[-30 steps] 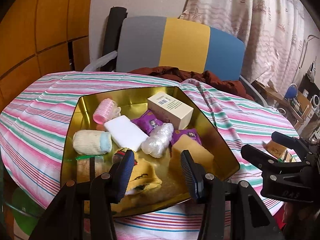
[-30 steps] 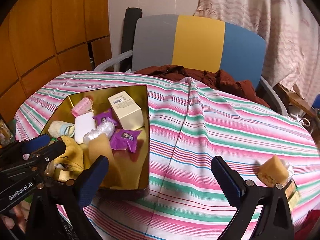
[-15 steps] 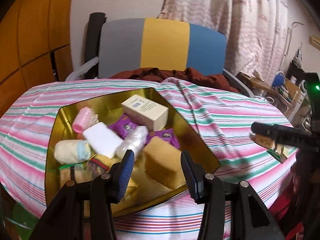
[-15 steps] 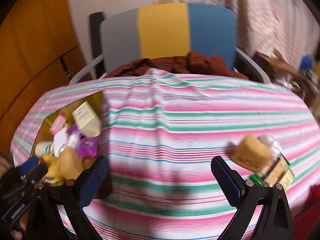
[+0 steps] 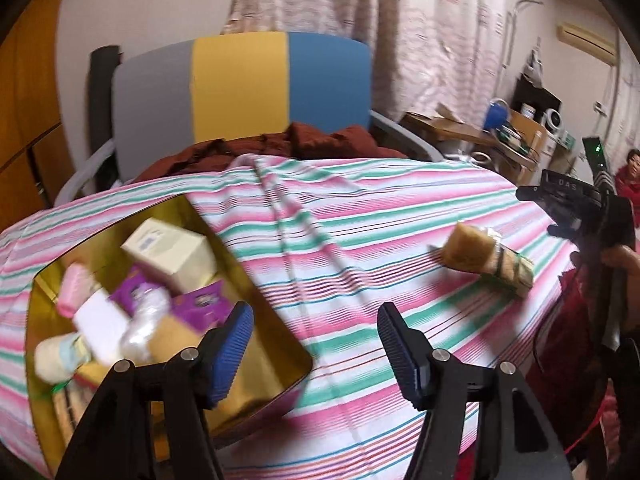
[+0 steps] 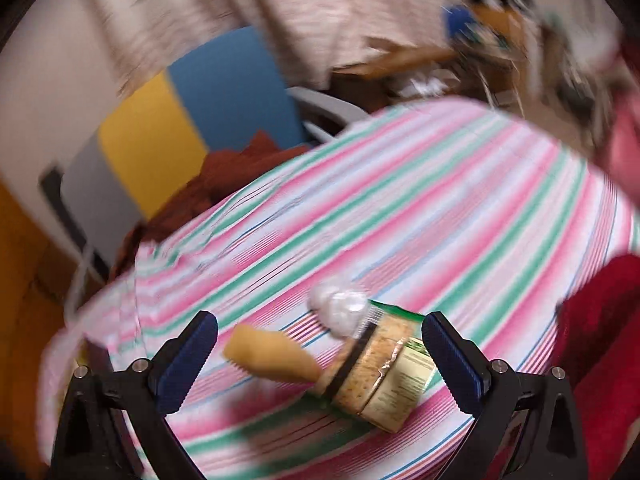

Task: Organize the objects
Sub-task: 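Grasp the second yellow sponge with the left tool while the right tool reaches the cracker packet, then grasp the clear plastic-wrapped bag with the right tool, then release the yellow sponge and plastic bag into the tray with both tools, then withdraw both open tools from the tray toward the cracker packet and green box, then grasp the cream box with green print with the right tool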

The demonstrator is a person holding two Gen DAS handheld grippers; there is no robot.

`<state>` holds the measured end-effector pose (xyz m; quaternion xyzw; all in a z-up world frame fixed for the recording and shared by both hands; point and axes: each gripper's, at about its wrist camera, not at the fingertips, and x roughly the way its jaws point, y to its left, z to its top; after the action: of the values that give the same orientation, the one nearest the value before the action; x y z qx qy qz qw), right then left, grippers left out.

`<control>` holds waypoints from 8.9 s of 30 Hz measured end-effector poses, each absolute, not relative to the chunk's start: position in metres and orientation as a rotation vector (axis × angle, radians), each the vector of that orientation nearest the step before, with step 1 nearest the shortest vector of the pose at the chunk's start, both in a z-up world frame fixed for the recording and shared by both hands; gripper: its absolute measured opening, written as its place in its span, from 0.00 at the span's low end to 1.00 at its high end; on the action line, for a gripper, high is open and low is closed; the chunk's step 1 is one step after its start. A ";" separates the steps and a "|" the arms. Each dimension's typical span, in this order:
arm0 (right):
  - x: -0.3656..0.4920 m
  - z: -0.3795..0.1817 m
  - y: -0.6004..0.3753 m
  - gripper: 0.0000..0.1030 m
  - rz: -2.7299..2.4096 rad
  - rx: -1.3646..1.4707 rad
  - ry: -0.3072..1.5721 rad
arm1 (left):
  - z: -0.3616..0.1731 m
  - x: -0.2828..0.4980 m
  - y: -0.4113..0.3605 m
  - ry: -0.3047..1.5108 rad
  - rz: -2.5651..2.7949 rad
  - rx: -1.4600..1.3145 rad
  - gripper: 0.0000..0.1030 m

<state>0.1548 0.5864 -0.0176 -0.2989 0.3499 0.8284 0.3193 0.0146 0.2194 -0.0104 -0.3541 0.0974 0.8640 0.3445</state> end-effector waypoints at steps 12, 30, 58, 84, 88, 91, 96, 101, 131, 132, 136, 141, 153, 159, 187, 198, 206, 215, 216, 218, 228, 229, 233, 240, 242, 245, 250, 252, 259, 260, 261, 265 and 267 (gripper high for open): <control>0.187 -0.026 0.607 1.00 2.212 -0.520 1.235 | -0.036 0.012 0.339 0.355 2.050 -0.932 0.81; 0.192 -0.035 0.612 1.00 2.181 -0.499 1.312 | -0.071 0.023 0.482 0.435 1.842 -0.892 0.94; 0.188 -0.052 0.621 1.00 2.027 -0.646 1.302 | -0.077 0.032 0.329 0.310 1.971 -0.971 0.62; 0.096 -0.055 0.610 0.87 2.054 -1.184 0.643 | -0.029 0.040 0.253 0.135 2.037 -0.865 0.63; 0.066 -0.063 0.612 0.85 2.040 -1.246 0.495 | -0.028 0.042 0.251 0.138 2.042 -0.863 0.63; 0.054 -0.075 0.617 0.75 2.019 -1.297 0.451 | -0.027 0.042 0.249 0.144 2.048 -0.864 0.63; 0.057 -0.088 0.616 0.41 1.980 -1.379 0.414 | -0.029 0.039 0.251 0.142 2.055 -0.886 0.63; 0.064 -0.071 0.615 0.40 2.050 -1.289 0.449 | -0.026 0.043 0.253 0.160 2.061 -0.869 0.63; 0.000 0.003 0.378 0.40 2.783 -1.272 0.317 | -0.003 -0.040 0.065 -0.171 2.576 -0.924 0.63; -0.006 0.003 0.360 0.40 2.819 -1.285 0.317 | -0.005 -0.043 0.062 -0.176 2.586 -0.929 0.63; -0.020 -0.004 0.315 0.40 2.890 -1.314 0.349 | -0.007 -0.051 0.057 -0.183 2.608 -0.939 0.63; -0.032 -0.020 0.285 0.40 2.905 -1.370 0.361 | -0.007 -0.056 0.055 -0.153 2.633 -0.929 0.63; -0.040 -0.043 0.272 0.63 2.887 -1.431 0.390 | -0.010 -0.062 0.064 -0.089 2.678 -0.973 0.71; -0.032 -0.043 0.276 0.68 2.881 -1.414 0.406 | -0.011 -0.061 0.066 -0.069 2.692 -0.990 0.79; 0.016 -0.019 0.271 1.00 2.845 -1.197 0.211 | -0.016 -0.034 0.072 -0.001 2.675 -1.015 0.80; 0.027 -0.020 0.294 1.00 2.775 -1.177 0.247 | -0.019 -0.017 0.089 0.078 2.622 -0.992 0.80; 0.036 -0.027 0.322 1.00 2.679 -1.197 0.281 | -0.028 -0.001 0.113 0.148 2.529 -0.992 0.80; 0.049 -0.034 0.349 1.00 2.595 -1.228 0.287 | -0.033 0.003 0.118 0.126 2.488 -1.008 0.80; 0.052 -0.036 0.355 1.00 2.583 -1.235 0.301 | -0.034 0.003 0.117 0.121 2.486 -1.011 0.80; 0.057 -0.039 0.368 1.00 2.548 -1.245 0.338 | -0.034 0.002 0.116 0.100 2.477 -1.016 0.80; 0.099 -0.032 0.474 1.00 2.259 -1.200 0.573 | -0.033 0.001 0.114 0.026 2.431 -0.998 0.79; 0.106 -0.031 0.488 1.00 2.218 -1.189 0.613 | -0.033 0.001 0.114 0.022 2.425 -0.997 0.79; 0.130 -0.034 0.547 1.00 2.065 -1.149 0.816 | -0.033 0.001 0.115 0.017 2.418 -0.997 0.79; 0.142 -0.071 0.615 1.00 1.823 -1.137 1.120 | -0.035 -0.001 0.113 0.009 2.425 -1.006 0.79; 0.136 -0.081 0.619 1.00 1.798 -1.145 1.137 | -0.035 0.000 0.112 0.013 2.426 -1.005 0.79; 0.122 -0.091 0.617 1.00 1.851 -1.151 1.183 | -0.034 0.001 0.113 0.019 2.428 -1.006 0.79; 0.082 -0.092 0.589 1.00 2.178 -1.272 1.308 | -0.033 0.002 0.117 0.035 2.418 -0.998 0.79; 0.077 -0.084 0.583 1.00 2.216 -1.266 1.226 | -0.032 0.002 0.121 0.049 2.411 -0.990 0.79; 0.102 -0.084 0.609 1.00 2.068 -1.154 1.211 | -0.018 0.001 0.145 0.087 2.369 -0.946 0.79; 0.102 -0.086 0.610 1.00 2.069 -1.153 1.241 | -0.017 0.001 0.150 0.092 2.357 -0.944 0.79; 0.100 -0.088 0.609 1.00 2.063 -1.175 1.235 | -0.016 0.002 0.155 0.102 2.349 -0.938 0.79; 0.088 -0.089 0.590 1.00 2.084 -1.286 1.090 | -0.015 0.006 0.174 0.140 2.310 -0.926 0.79; 0.082 -0.090 0.587 1.00 2.081 -1.324 1.029 | -0.017 0.008 0.179 0.147 2.297 -0.932 0.79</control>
<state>0.0821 0.5866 -0.0896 -0.4820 0.3745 0.7574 0.2321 0.0080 0.1795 -0.0165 -0.3550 0.0561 0.8754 0.3232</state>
